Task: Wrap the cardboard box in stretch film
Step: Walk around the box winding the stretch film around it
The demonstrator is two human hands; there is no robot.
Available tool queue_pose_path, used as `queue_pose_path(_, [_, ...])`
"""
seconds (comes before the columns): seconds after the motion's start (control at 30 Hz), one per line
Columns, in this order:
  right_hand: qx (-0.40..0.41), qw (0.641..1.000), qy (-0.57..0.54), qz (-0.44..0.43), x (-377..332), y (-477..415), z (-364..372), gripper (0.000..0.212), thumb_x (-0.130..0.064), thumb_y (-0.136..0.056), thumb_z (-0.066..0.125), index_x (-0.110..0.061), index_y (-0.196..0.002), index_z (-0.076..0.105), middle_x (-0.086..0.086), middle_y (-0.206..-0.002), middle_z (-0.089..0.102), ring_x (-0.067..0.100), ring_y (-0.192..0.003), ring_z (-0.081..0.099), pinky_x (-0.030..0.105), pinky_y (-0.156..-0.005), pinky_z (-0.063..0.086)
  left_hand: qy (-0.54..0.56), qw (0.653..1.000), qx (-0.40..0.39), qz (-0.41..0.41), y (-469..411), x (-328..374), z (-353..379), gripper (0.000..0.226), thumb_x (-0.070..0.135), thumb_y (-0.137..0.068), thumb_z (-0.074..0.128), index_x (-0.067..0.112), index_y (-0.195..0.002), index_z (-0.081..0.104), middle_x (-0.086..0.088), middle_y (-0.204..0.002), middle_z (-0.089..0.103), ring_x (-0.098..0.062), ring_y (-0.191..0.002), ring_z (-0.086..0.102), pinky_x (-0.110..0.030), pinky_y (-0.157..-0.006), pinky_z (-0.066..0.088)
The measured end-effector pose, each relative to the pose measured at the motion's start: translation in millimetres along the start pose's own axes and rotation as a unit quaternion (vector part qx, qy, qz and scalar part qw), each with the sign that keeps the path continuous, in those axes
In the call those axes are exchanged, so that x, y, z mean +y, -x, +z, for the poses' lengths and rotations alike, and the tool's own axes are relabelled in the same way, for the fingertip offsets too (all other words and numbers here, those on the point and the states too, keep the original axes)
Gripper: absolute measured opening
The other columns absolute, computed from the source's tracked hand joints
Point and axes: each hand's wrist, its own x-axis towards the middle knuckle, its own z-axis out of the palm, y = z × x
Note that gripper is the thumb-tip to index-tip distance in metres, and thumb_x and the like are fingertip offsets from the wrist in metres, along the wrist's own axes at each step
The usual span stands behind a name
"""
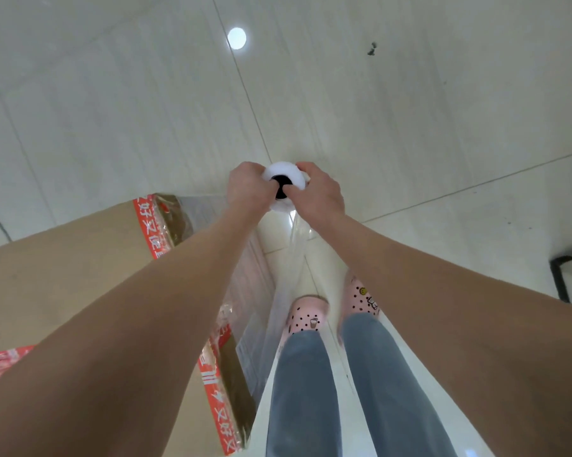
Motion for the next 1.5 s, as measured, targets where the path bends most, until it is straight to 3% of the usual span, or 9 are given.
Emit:
queue_pose_path(0.23, [-0.004,1.000,0.023,0.003,-20,-13,6,0.044,-0.026,-0.094,0.051,-0.033,-0.137,0.046,-0.001,-0.130,0.056,0.022,-0.113,0.055,0.027,-0.082,0.038,0.042,0.999,-0.017,-0.020,-10,1,-15,0.019,0.005,-0.082,0.054,0.015,-0.066,0.057,-0.010,-0.076,0.065,-0.028,-0.061,0.067,-0.029,-0.057,0.057])
queue_pose_path(0.43, [-0.012,0.999,0.047,0.015,-18,-21,0,0.048,-0.024,-0.094,0.046,-0.037,-0.140,0.042,-0.005,-0.133,0.054,0.022,-0.115,0.055,0.025,-0.081,0.036,0.039,0.998,-0.029,-0.026,-14,9,-7,0.017,0.007,-0.080,0.054,0.002,-0.088,0.068,-0.015,-0.080,0.069,-0.030,-0.069,0.070,-0.034,-0.065,0.058])
queue_pose_path(0.67, [-0.027,0.998,0.060,0.012,-18,-24,3,0.046,-0.024,-0.093,0.046,-0.036,-0.137,0.045,-0.003,-0.130,0.057,0.023,-0.110,0.057,0.031,-0.085,0.044,0.029,0.998,-0.041,-0.036,-19,7,-7,0.017,0.009,-0.078,0.055,0.003,-0.089,0.067,-0.015,-0.086,0.070,-0.032,-0.076,0.070,-0.043,-0.072,0.059])
queue_pose_path(0.77, [-0.036,0.997,0.063,0.010,-19,-25,-1,0.045,-0.024,-0.093,0.050,-0.035,-0.137,0.045,-0.003,-0.129,0.057,0.021,-0.112,0.056,0.029,-0.087,0.043,-0.028,0.997,-0.066,-0.023,-20,10,-10,0.013,0.012,-0.081,0.054,0.005,-0.090,0.061,-0.014,-0.091,0.068,-0.030,-0.079,0.065,-0.036,-0.068,0.054])
queue_pose_path(0.93, [-0.007,0.998,0.046,0.047,-21,-26,-9,0.053,-0.034,-0.083,0.066,-0.021,-0.129,0.044,0.004,-0.118,0.055,0.020,-0.093,0.057,0.027,-0.073,0.040,-0.173,0.983,-0.056,0.039,-22,12,-12,0.042,0.020,-0.088,0.056,0.014,-0.129,0.047,-0.009,-0.117,0.059,-0.027,-0.108,0.057,-0.032,-0.073,0.042])
queue_pose_path(1.03, [0.005,0.995,0.084,0.049,-26,-29,-5,0.037,-0.025,-0.083,0.064,-0.024,-0.115,0.046,0.004,-0.112,0.057,0.020,-0.084,0.057,0.025,-0.056,0.035,-0.217,0.971,-0.035,0.090,-24,15,-13,0.033,0.018,-0.088,0.054,0.013,-0.120,0.049,-0.009,-0.111,0.057,-0.029,-0.100,0.058,-0.032,-0.067,0.040])
queue_pose_path(1.2, [0.003,0.991,0.136,-0.017,-40,-35,-3,0.032,-0.016,-0.086,0.057,-0.030,-0.115,0.056,0.000,-0.114,0.056,0.016,-0.085,0.054,0.025,-0.070,0.037,-0.146,0.988,-0.032,0.042,-32,12,-25,0.020,0.020,-0.084,0.057,0.007,-0.099,0.053,-0.007,-0.092,0.056,-0.027,-0.081,0.052,-0.030,-0.062,0.035])
queue_pose_path(1.33, [-0.015,0.997,0.078,-0.022,-51,-39,0,0.041,-0.025,-0.087,0.061,-0.026,-0.126,0.051,-0.002,-0.116,0.054,0.017,-0.090,0.054,0.028,-0.078,0.043,-0.022,0.999,-0.021,-0.036,-41,-1,-30,0.019,0.020,-0.078,0.060,0.005,-0.075,0.050,-0.004,-0.066,0.050,-0.027,-0.065,0.054,-0.028,-0.047,0.035])
queue_pose_path(1.5, [-0.037,0.996,0.034,0.067,-49,-36,5,0.054,-0.041,-0.083,0.067,-0.023,-0.128,0.044,-0.002,-0.101,0.055,0.018,-0.083,0.056,0.027,-0.067,0.041,-0.055,0.997,-0.045,-0.006,-49,8,-37,0.029,0.020,-0.081,0.062,0.006,-0.103,0.049,-0.006,-0.084,0.053,-0.026,-0.077,0.054,-0.030,-0.056,0.038])
